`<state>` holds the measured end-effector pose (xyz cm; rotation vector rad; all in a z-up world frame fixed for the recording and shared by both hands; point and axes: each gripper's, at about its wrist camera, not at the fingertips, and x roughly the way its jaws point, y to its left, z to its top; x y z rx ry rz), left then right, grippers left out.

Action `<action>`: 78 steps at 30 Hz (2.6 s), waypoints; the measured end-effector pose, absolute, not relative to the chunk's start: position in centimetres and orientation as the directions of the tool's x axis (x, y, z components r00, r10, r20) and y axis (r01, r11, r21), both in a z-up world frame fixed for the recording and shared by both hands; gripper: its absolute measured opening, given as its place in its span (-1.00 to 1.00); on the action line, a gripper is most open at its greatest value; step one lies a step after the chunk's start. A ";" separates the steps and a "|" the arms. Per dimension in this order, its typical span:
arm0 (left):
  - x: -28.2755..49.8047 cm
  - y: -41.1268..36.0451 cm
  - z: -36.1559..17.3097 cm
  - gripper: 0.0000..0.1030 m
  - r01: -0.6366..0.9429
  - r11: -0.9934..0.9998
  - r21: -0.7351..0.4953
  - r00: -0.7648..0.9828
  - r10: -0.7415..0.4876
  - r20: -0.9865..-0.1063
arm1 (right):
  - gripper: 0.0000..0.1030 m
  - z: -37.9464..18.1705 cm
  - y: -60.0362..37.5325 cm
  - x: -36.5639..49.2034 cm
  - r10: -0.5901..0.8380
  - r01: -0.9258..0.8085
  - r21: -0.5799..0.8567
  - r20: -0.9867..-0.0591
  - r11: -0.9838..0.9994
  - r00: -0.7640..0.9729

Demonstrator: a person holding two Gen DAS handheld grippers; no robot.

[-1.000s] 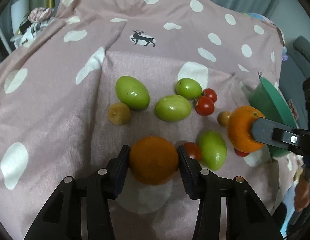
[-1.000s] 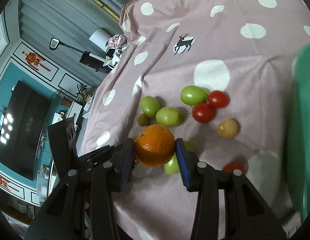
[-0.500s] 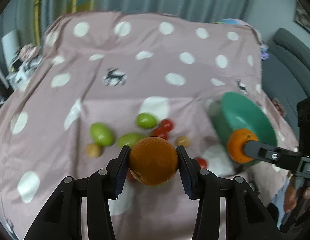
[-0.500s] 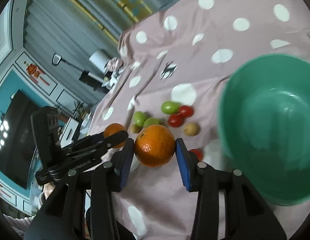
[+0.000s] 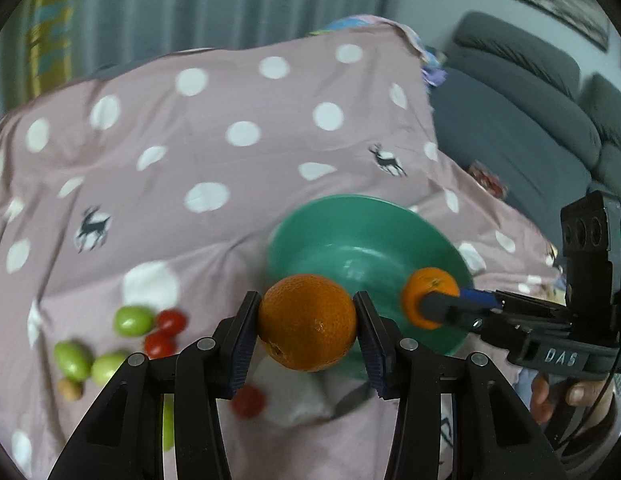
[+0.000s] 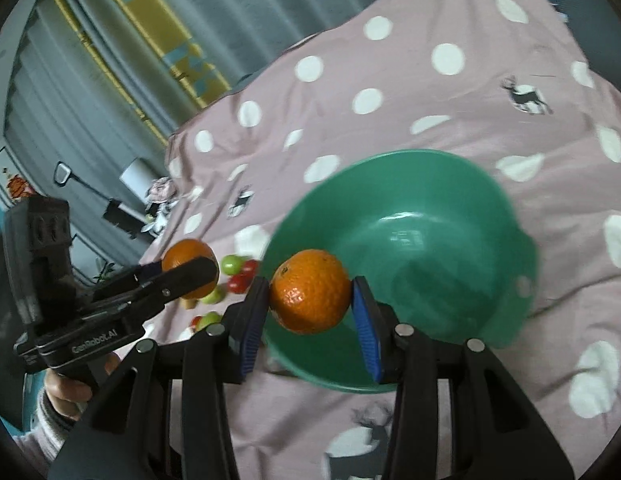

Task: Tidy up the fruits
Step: 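Carry both oranges to the green bowl and open both tools to drop them, then move both tools back to the fruits and approach the cherry tomatoes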

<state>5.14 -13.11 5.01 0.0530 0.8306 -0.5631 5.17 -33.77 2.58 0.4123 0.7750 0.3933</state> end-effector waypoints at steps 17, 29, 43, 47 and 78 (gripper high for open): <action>5.8 -14.3 5.0 0.50 0.465 0.872 -0.156 0.552 -0.423 -0.718 | 0.01 2.6 -36.0 4.2 0.367 -0.136 0.389 -0.617 0.911 0.696; 2.8 0.0 4.5 0.53 0.124 0.968 -0.219 0.640 -0.247 -0.727 | 0.08 4.9 -36.2 1.9 0.387 -0.153 0.417 -0.565 0.896 0.728; -2.6 5.6 0.5 0.53 0.010 0.980 -0.200 0.583 -0.168 -0.795 | 0.10 4.9 -29.6 0.6 0.522 -0.356 0.383 -0.577 0.852 0.629; -3.2 4.4 -0.4 0.53 0.077 0.976 -0.206 0.556 -0.213 -0.803 | 0.10 4.4 -28.4 0.5 0.547 -0.405 0.369 -0.596 0.837 0.587; 3.1 3.9 -4.0 0.44 0.086 0.988 -0.132 0.521 -0.158 -0.839 | -0.09 -2.1 -18.0 5.9 0.423 -0.498 0.176 -0.792 0.849 0.441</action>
